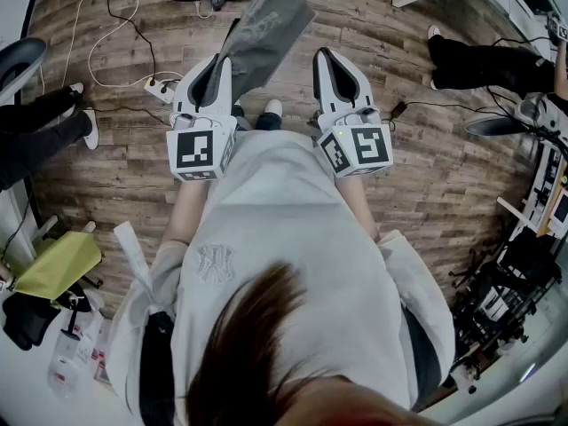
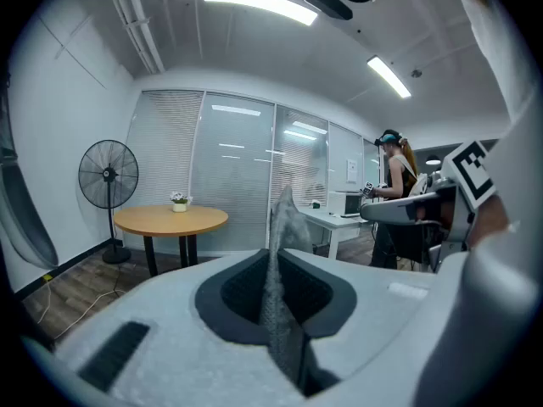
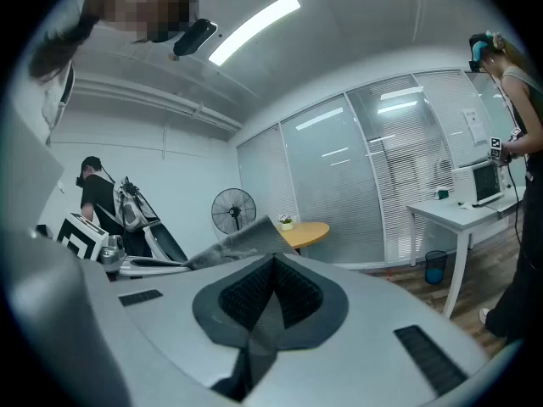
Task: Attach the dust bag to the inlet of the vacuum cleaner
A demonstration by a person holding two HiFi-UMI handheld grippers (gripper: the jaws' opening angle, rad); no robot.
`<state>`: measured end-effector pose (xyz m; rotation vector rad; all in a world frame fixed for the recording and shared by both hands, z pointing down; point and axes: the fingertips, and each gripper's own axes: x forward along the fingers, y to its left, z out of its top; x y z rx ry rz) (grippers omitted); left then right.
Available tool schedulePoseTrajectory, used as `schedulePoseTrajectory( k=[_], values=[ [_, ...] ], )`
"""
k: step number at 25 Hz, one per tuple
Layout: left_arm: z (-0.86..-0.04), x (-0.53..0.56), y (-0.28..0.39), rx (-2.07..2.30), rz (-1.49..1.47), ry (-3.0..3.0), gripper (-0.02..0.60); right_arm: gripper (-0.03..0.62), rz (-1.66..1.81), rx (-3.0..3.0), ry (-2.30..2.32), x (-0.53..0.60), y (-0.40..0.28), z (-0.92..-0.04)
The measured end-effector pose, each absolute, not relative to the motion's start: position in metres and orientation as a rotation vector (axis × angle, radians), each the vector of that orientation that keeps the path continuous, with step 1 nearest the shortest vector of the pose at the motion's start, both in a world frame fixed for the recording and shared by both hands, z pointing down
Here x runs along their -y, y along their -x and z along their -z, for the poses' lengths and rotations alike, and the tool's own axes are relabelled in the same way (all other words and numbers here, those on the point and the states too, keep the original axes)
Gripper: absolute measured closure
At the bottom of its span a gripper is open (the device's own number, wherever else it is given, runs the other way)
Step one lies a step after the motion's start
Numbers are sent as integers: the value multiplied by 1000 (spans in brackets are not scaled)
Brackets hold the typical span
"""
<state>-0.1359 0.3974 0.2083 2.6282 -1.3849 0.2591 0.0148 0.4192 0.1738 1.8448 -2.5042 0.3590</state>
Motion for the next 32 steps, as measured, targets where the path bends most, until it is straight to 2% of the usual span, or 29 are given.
schedulePoseTrajectory(
  k=[15,32],
  values=[
    [-210,-402,144,1479,-269,-2594,543,592,-308,2544,-1779,-425,-16,-171],
    [-215,-391,125,1497,-375,-2643,543,592,-353,2614,-1831,-416,-56,-166]
  ],
)
